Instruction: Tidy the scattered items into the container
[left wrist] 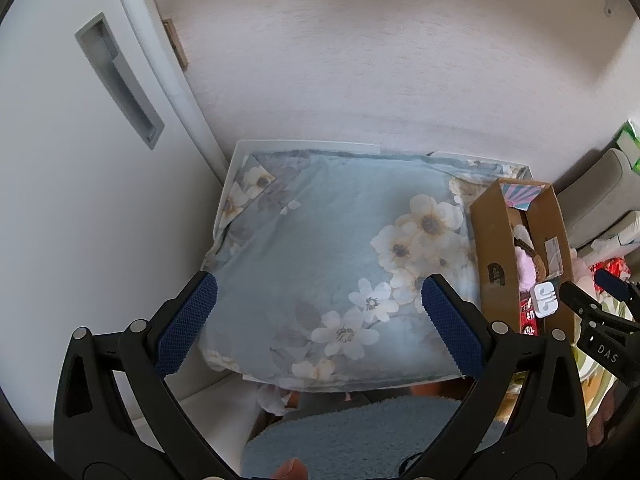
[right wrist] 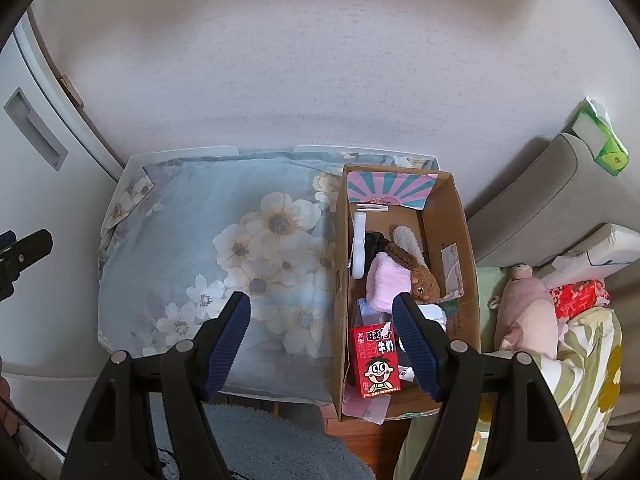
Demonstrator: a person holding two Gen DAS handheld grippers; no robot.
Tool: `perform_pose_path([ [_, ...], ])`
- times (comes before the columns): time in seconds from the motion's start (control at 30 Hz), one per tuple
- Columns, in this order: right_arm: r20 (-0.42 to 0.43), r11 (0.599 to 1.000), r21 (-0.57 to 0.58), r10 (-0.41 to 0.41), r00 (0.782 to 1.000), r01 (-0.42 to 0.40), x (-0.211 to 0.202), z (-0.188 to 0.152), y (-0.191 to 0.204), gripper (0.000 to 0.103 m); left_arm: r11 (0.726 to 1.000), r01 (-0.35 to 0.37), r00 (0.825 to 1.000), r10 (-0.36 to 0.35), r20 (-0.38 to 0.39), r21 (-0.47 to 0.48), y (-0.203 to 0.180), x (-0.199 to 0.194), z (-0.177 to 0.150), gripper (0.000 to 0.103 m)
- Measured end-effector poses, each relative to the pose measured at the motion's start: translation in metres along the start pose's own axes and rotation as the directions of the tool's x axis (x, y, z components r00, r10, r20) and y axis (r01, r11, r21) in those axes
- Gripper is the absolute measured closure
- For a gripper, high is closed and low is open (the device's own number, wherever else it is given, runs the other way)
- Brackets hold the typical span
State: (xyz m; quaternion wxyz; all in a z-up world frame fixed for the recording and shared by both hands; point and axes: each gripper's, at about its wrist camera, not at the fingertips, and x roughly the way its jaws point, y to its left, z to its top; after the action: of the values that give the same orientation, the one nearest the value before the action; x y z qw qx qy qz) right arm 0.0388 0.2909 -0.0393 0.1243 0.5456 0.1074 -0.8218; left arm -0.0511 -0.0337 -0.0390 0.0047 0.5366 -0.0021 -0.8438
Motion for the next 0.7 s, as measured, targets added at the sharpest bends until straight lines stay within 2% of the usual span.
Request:
perform_pose_path([
  [0.7,-0.007,1.0,0.007,-0.005,1.0,0.005,0.0013,-0.0013,-0.0063,0.033,1.0,0.005,1.0,-0.005,-0.011,0.012,-0.0029,0.0031,0.002,0.001],
])
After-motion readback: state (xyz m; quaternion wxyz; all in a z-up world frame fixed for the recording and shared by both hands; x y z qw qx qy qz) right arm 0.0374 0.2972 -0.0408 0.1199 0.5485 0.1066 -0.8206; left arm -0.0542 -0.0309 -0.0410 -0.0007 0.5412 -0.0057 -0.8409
